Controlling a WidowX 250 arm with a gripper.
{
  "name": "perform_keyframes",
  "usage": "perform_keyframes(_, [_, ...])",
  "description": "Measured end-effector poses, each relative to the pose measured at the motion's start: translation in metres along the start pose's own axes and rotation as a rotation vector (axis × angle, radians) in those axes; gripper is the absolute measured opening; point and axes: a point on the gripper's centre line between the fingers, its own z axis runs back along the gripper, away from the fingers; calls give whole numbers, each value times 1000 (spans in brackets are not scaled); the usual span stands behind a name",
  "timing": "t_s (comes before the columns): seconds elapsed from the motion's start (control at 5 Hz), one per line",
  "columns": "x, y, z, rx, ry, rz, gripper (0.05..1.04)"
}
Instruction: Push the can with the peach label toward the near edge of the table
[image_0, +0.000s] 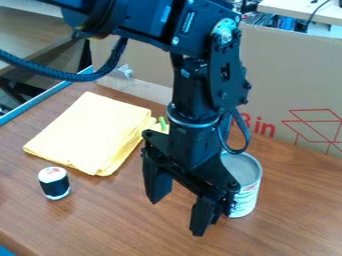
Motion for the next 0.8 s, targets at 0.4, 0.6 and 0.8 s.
perform_keyframes(0.4, [37, 7, 26, -8, -146, -57, 1001])
perform_keyframes(0.6, [69, 15, 38, 12, -234, -51, 1001])
perform_keyframes(0.8, [100, 30, 34, -18, -251, -27, 1001])
